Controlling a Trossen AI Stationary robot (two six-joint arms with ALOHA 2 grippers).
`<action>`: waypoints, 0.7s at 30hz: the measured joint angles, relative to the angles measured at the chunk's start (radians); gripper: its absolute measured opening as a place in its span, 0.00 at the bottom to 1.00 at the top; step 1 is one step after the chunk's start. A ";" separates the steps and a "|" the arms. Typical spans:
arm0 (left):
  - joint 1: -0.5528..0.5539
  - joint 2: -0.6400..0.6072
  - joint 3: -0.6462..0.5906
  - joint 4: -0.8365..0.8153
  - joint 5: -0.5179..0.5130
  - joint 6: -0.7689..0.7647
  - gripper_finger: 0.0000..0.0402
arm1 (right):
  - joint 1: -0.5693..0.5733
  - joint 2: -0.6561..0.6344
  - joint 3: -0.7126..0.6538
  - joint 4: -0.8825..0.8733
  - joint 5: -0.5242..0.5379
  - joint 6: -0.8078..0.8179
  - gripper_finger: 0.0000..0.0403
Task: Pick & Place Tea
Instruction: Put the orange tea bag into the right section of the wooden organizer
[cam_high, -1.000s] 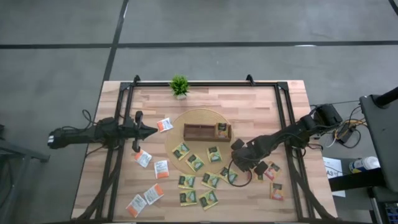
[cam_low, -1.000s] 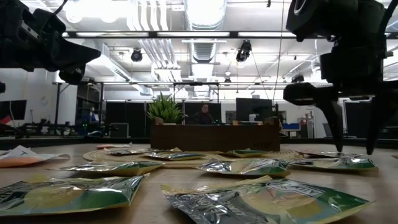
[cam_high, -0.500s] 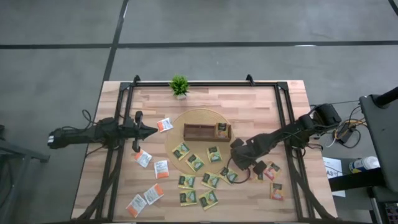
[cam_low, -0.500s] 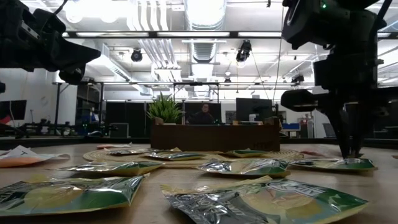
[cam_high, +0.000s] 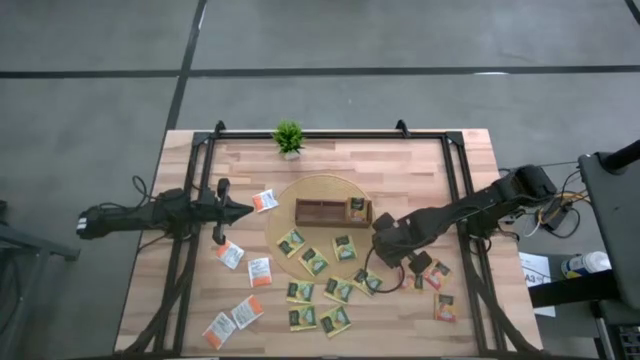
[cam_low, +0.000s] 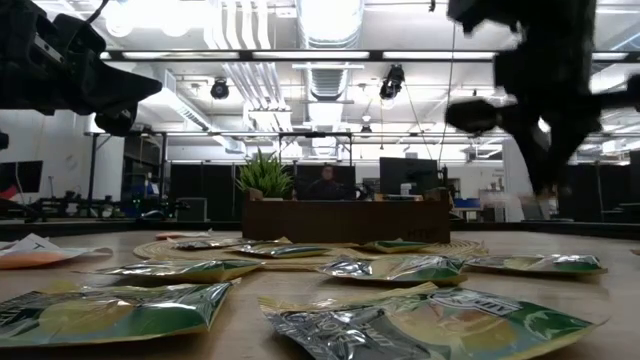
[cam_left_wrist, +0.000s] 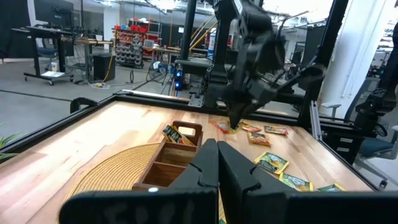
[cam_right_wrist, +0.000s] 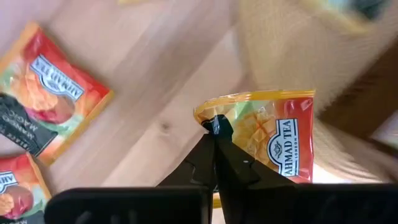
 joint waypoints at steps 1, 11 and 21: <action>0.000 0.000 0.000 0.000 0.000 0.000 0.00 | 0.000 -0.008 0.019 -0.016 0.002 -0.006 0.02; 0.000 0.000 0.000 0.000 0.000 0.000 0.00 | -0.039 -0.009 0.195 -0.121 0.109 -0.177 0.02; 0.000 0.000 0.000 0.000 0.000 0.000 0.00 | -0.184 0.040 0.337 -0.219 0.127 -0.631 0.02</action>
